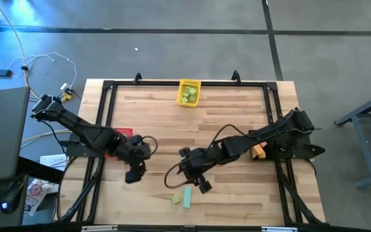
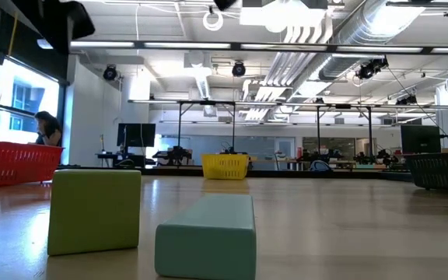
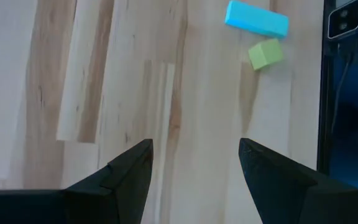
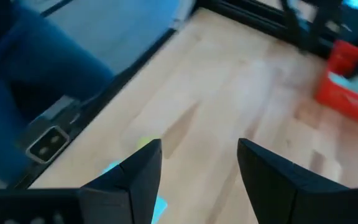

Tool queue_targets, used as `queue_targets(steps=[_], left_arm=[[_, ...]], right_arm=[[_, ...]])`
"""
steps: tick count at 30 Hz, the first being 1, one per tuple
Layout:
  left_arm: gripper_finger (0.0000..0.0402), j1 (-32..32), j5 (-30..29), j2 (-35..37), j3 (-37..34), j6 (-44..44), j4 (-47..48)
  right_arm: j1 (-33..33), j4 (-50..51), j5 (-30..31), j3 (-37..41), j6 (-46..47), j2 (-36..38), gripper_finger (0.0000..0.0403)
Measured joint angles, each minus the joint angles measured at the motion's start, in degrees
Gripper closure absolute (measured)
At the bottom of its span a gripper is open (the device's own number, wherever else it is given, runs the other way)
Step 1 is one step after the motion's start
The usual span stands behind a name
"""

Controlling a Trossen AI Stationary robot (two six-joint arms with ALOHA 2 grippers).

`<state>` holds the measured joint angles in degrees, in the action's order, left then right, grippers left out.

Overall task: Sort & place blocks by color
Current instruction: Put the blue block into the red bin

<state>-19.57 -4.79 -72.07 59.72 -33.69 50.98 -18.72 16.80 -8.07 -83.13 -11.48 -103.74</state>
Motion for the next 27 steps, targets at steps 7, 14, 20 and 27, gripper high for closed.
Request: queue_targets(steps=[7, 14, 20, 27], left_arm=[[0.0179, -6.38, -3.97, -0.02, 0.0, -9.49, 0.14], [0.0179, -10.23, -6.81, -0.02, 0.0, -13.77, 0.16], [0.0179, -10.93, -6.91, -0.02, 0.0, -14.34, 0.11], [0.0179, -10.93, -7.03, -0.02, 0.0, -14.36, 0.11]], right_arm=[[-2.13, 4.36, -1.62, -4.85, -12.99, -4.75, 0.0206], [-3.55, 7.08, -1.41, -5.15, -22.12, -8.42, 0.0206], [-4.11, 7.39, -1.03, -5.16, -27.22, -11.39, 0.0206], [-4.57, 7.38, -1.04, -5.16, -30.17, -14.33, 0.0206]])
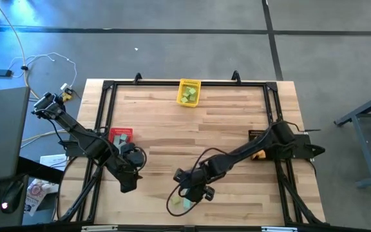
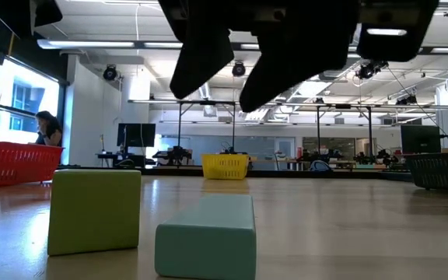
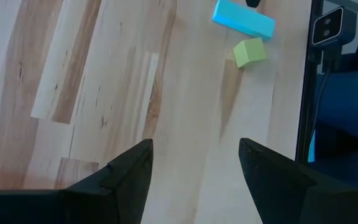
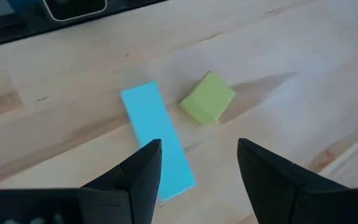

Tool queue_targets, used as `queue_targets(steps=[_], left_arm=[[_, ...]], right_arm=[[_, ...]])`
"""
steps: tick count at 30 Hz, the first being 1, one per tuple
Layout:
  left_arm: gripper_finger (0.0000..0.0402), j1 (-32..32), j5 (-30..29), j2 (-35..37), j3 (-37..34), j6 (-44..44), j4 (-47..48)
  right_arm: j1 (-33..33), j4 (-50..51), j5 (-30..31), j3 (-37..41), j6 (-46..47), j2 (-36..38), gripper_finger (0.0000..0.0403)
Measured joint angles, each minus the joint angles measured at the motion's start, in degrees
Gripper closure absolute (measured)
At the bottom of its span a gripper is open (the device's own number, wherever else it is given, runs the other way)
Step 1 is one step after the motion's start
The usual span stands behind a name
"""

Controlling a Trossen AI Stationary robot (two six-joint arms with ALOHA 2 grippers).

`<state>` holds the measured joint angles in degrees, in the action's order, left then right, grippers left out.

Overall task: Sort & place blocks by color
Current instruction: Put the blue block into the red bin

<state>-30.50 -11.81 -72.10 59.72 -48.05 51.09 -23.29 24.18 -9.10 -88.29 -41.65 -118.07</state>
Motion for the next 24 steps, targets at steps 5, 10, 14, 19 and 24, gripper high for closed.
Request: queue_targets(steps=[5, 10, 14, 19, 24], left_arm=[[0.0179, 0.02, -0.76, 0.0, 0.0, 0.04, 0.0], [0.0179, 0.02, -2.14, 0.0, 0.0, 0.07, -0.01], [0.0179, 0.02, -2.36, 0.0, 0.0, 0.04, 0.0], [0.0179, 0.04, -2.38, 0.0, 0.0, 0.07, -0.01], [0.0179, 0.04, -2.5, 0.0, 0.0, 0.17, -0.02]], right_arm=[[-0.73, -0.02, -0.44, 0.0, -1.12, -1.66, 0.0206], [-1.22, -0.15, -0.52, 0.0, -3.65, -2.87, 0.0206], [-1.27, -0.73, -0.52, 0.02, -5.49, -3.64, 0.0206], [-1.24, -2.03, -0.39, 0.07, -7.05, -4.43, 0.0206], [-1.24, -1.7, -0.47, 0.07, -7.3, -5.16, 0.0206]])
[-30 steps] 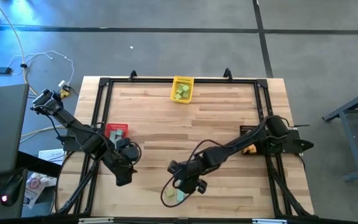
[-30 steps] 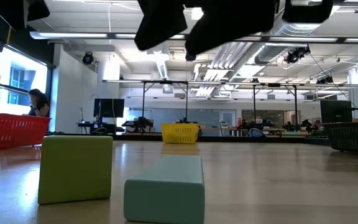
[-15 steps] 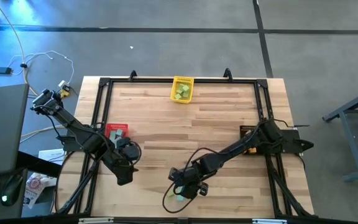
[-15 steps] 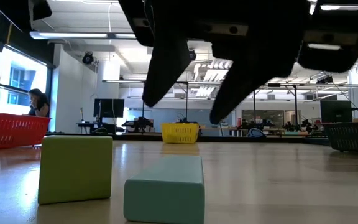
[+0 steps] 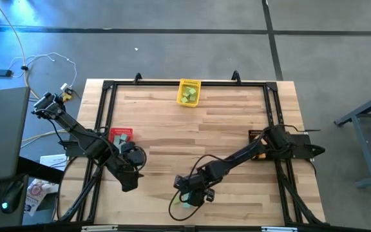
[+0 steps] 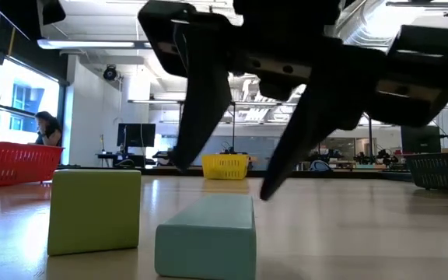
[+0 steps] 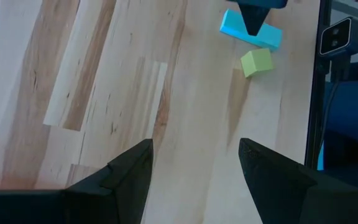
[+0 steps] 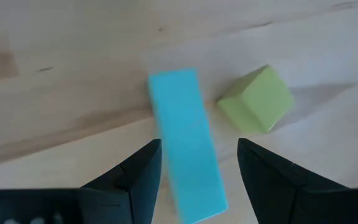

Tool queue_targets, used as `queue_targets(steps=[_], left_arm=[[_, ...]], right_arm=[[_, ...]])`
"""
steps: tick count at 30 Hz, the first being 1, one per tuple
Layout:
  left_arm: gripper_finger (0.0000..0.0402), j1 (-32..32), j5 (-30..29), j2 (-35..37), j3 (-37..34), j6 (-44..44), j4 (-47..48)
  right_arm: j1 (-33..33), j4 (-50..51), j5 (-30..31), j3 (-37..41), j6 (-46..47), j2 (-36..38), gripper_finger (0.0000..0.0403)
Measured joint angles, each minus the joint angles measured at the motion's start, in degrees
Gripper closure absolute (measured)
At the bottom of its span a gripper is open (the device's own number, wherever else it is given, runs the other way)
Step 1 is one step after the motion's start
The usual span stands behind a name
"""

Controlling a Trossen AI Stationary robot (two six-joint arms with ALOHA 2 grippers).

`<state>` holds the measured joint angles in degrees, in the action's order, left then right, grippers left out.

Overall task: Sort & place blocks by color
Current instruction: Put the blue block into the red bin

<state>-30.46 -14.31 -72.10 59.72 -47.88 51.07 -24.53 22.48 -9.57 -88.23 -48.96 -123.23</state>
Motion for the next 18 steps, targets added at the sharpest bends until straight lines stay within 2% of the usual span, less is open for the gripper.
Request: queue_targets(steps=[14, 18], left_arm=[[0.0179, 0.0, -0.06, -0.02, 0.0, 0.02, 0.08], [0.0179, -0.02, -0.06, -0.02, 0.0, 0.02, 0.07]], right_arm=[[0.77, -0.75, 0.01, -0.02, 0.28, -2.43, 0.0206], [1.35, -0.43, -0.9, -0.17, 3.03, -3.0, 0.0206]])
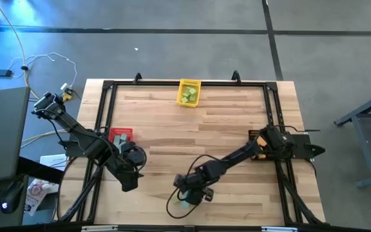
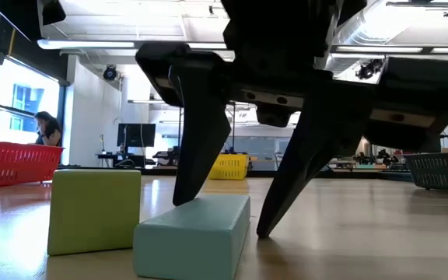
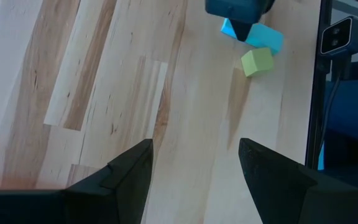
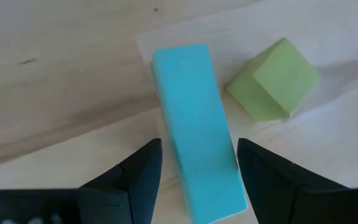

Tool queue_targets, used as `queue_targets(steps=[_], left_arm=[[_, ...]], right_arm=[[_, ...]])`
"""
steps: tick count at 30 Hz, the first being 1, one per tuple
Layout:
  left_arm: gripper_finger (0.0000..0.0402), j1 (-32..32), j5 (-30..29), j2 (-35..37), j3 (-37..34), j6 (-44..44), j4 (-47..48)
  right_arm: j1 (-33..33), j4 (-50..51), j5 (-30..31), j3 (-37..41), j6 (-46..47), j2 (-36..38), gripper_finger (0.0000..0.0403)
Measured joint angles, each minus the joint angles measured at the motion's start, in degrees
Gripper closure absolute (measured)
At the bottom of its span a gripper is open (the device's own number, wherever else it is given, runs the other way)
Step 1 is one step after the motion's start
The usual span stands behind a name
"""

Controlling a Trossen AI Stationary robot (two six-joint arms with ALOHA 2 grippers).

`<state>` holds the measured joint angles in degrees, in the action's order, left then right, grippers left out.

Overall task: Sort & place blocks by color
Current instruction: Put the blue block into the red bin

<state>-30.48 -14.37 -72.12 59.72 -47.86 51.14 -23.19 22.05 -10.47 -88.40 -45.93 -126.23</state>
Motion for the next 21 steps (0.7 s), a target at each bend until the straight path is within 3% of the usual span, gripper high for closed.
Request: queue_targets(steps=[8, 21], left_arm=[[0.0179, 0.0, 0.0, 0.0, 0.0, 0.02, 0.02], [0.0179, 0.0, 0.02, 0.0, 0.0, 3.11, 0.06]], right_arm=[[0.75, 1.65, -3.18, -0.04, 6.17, -0.46, 0.0226], [0.01, 4.1, -1.16, -0.07, 21.8, -0.5, 0.0276]])
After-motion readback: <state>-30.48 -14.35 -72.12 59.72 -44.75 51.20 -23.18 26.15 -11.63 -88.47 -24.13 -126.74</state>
